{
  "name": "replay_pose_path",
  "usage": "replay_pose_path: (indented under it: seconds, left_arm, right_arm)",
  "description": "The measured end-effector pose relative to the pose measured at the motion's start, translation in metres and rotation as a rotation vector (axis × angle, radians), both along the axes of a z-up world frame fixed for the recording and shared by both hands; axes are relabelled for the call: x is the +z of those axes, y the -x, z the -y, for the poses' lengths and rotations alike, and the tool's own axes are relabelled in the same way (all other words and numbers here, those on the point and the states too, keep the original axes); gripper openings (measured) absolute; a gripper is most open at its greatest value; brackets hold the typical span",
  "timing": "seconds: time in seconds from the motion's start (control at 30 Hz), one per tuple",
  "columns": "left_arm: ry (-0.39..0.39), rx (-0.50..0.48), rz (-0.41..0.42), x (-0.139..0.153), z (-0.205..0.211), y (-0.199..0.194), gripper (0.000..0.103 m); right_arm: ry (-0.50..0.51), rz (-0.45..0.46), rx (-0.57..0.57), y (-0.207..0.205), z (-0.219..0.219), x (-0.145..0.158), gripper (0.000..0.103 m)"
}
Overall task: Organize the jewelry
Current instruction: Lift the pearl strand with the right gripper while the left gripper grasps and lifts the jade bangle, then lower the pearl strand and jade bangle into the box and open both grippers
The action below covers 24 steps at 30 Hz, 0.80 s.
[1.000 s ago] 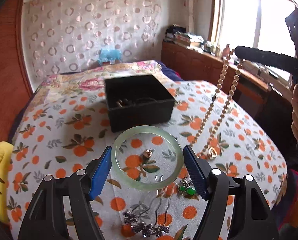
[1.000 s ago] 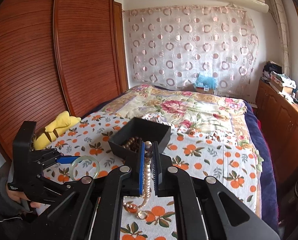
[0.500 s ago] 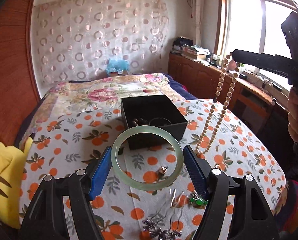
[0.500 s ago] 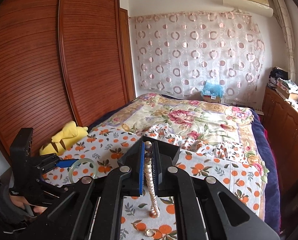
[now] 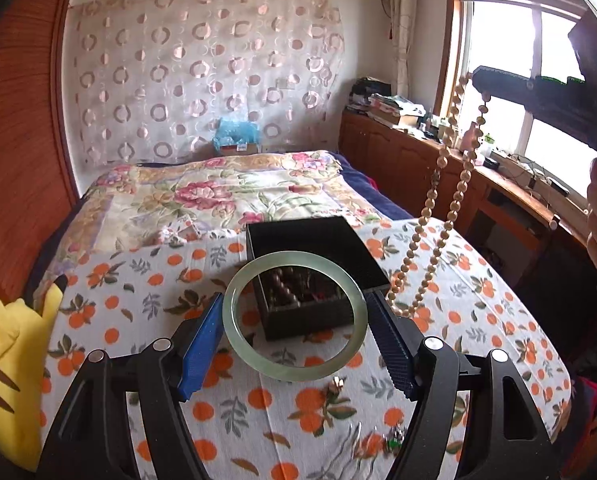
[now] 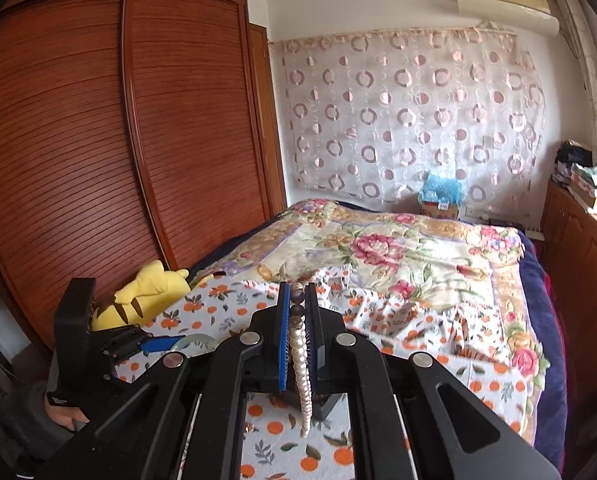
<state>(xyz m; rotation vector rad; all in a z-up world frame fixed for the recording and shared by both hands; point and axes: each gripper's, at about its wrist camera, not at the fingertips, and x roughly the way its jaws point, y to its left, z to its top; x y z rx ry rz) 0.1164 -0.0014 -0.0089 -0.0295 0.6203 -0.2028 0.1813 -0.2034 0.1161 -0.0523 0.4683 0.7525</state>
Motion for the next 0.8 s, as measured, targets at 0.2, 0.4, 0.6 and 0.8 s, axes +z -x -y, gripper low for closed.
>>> replay_pose_path:
  seconds: [0.2, 0.4, 0.6, 0.8]
  left_arm:
    - [0.003, -0.004, -0.006, 0.006, -0.001, -0.017, 0.068]
    - [0.006, -0.003, -0.025, 0.007, -0.003, -0.037, 0.068]
    - [0.003, -0.001, -0.046, 0.001, -0.006, -0.057, 0.068]
    - [-0.005, -0.01, -0.081, -0.012, -0.005, -0.077, 0.068]
  right_arm:
    - [0.013, 0.022, 0.013, -0.018, -0.011, 0.016, 0.008]
    - [0.015, 0.024, 0.018, -0.041, -0.02, 0.02, 0.008]
    - [0.056, 0.028, 0.004, -0.062, -0.034, 0.007, 0.008]
    - [0.089, -0.028, -0.009, -0.09, -0.042, -0.031, 0.008]
